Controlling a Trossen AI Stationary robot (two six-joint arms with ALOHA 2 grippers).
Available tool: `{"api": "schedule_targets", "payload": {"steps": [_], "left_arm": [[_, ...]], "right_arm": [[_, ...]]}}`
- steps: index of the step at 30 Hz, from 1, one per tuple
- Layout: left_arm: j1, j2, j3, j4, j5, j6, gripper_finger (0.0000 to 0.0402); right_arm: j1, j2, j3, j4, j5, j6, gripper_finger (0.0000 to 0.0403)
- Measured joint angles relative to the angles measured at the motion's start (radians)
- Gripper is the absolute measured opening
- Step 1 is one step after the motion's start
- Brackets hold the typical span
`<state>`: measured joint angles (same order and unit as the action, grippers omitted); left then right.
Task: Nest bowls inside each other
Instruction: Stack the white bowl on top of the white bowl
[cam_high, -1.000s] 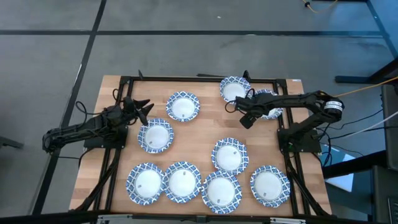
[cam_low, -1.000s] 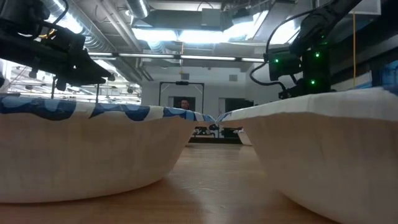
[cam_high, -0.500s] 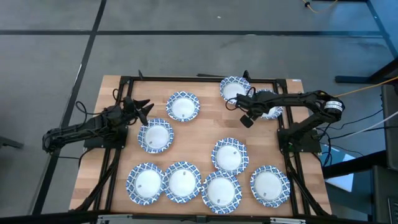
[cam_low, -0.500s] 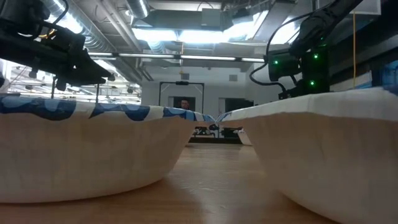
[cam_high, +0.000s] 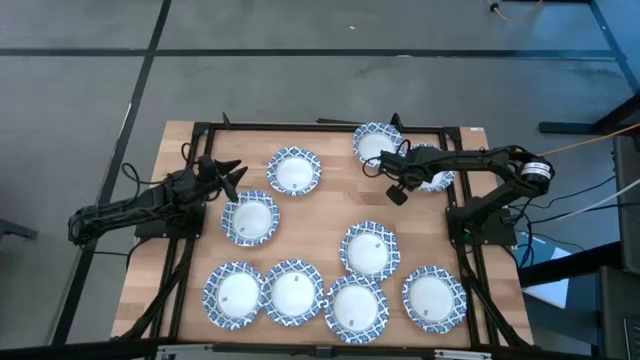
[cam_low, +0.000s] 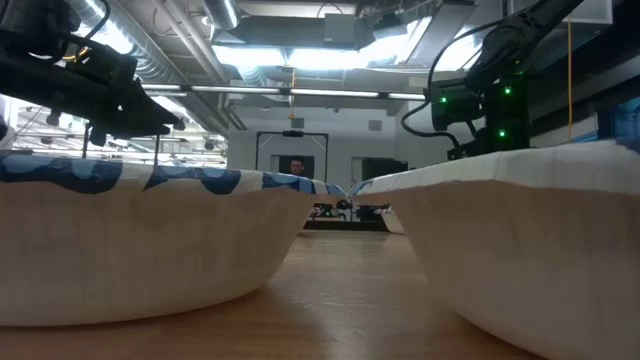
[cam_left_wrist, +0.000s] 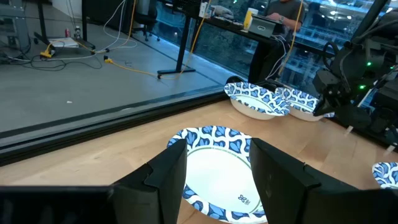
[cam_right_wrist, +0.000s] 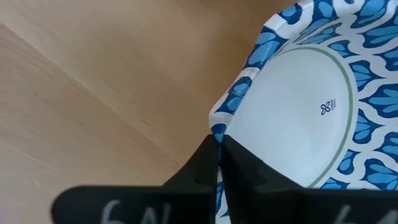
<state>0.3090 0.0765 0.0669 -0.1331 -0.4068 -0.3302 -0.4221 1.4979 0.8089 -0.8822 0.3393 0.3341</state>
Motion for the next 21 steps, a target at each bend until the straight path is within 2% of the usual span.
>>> {"api": "schedule_targets", "payload": {"steps": [10, 16, 21], "left_arm": [[0.0, 0.0, 0.0, 0.0, 0.0, 0.0, 0.0169], [0.0, 0.0, 0.0, 0.0, 0.0, 0.0, 0.0169], [0.0, 0.0, 0.0, 0.0, 0.0, 0.0, 0.0169]], "right_arm": [[0.0, -0.01, 0.0, -0.083, -0.035, -0.002, 0.0007], [0.0, -0.059, 0.001, -0.131, -0.078, 0.001, 0.0006], [0.027, -0.097, 0.074, -0.217, -0.142, -0.003, 0.0006]]}}
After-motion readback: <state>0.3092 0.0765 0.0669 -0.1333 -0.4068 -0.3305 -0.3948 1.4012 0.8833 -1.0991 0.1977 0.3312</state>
